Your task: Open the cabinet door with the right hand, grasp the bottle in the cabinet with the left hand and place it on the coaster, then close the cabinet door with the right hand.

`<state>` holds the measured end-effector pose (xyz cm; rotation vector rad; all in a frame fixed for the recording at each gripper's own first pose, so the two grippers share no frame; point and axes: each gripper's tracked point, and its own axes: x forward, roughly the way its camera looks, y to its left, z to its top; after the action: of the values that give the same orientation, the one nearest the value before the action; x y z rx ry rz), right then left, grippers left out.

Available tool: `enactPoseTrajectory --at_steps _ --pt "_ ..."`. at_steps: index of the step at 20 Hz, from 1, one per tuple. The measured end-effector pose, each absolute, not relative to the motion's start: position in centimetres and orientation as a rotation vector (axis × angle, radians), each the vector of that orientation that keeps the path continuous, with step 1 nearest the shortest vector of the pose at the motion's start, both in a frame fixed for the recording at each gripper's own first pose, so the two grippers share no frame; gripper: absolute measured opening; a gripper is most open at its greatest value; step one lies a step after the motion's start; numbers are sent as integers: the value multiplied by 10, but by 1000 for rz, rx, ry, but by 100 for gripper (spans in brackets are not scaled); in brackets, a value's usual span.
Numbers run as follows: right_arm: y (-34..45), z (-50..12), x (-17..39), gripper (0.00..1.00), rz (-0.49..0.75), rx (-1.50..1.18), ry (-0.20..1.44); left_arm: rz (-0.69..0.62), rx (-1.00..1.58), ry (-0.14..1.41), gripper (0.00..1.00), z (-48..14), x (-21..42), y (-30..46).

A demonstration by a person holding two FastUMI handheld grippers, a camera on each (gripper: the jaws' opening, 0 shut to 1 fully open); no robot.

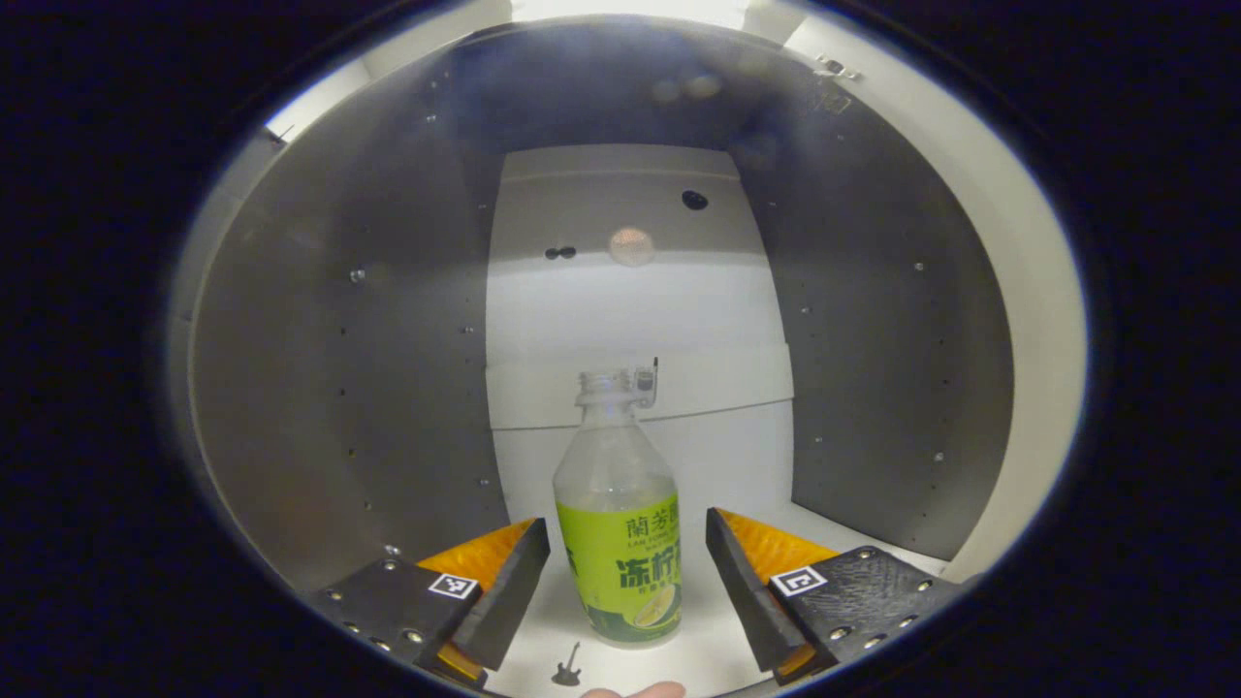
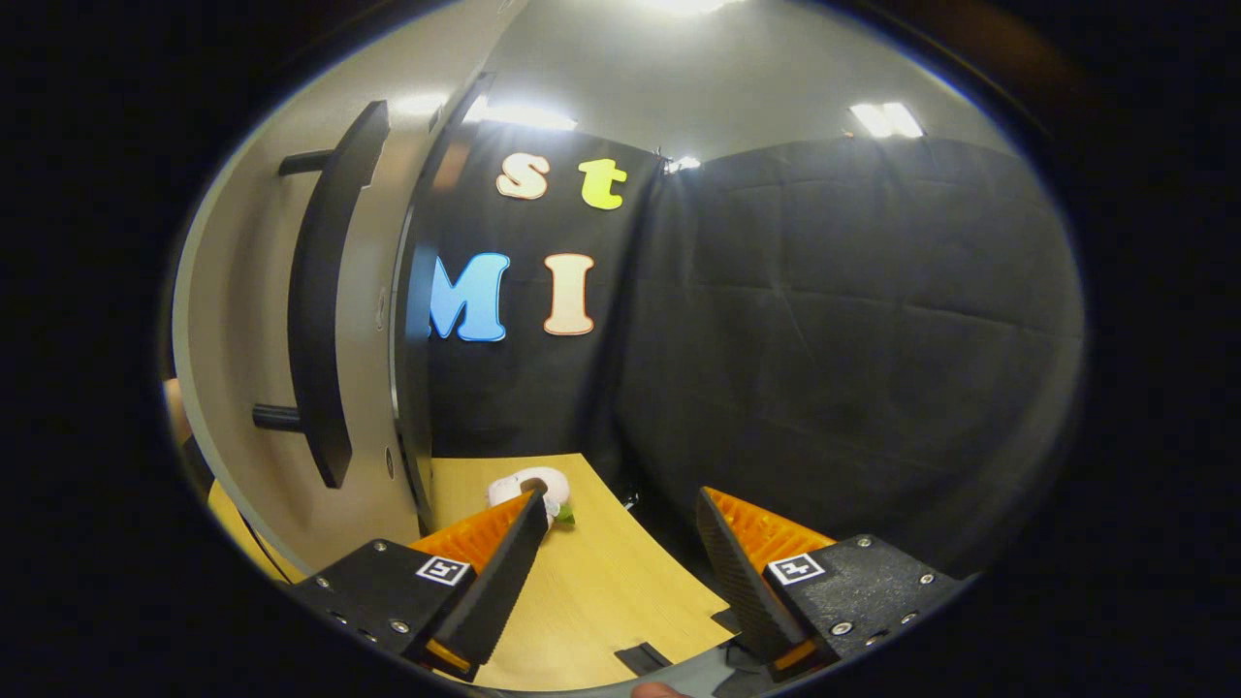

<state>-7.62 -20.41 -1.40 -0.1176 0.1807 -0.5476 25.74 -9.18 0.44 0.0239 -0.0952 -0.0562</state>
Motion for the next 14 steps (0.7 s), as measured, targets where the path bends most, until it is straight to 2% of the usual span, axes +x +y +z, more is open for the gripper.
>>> enactPoseTrajectory --at_steps 4,6,7,8,10,12,14 --pt "-197 -25 -73 95 -542 -138 218 -45 -1 -57 96 -4 273 -80" --pt "-199 -31 -71 95 -551 -131 238 -10 14 -40 96 -3 274 -76" --pt "-198 -33 -69 95 -550 -113 240 0 20 -31 92 1 274 -74" --pt "-197 -32 -68 97 -551 -99 237 18 15 -42 75 8 274 -73" --pt "-198 -30 -70 96 -560 -101 234 -7 -16 -41 70 1 271 -79" --pt "-197 -28 -69 95 -563 -111 228 -12 -23 -47 71 4 271 -76" --pt "-196 -28 -70 96 -556 -119 225 -34 -41 -48 66 4 269 -81"
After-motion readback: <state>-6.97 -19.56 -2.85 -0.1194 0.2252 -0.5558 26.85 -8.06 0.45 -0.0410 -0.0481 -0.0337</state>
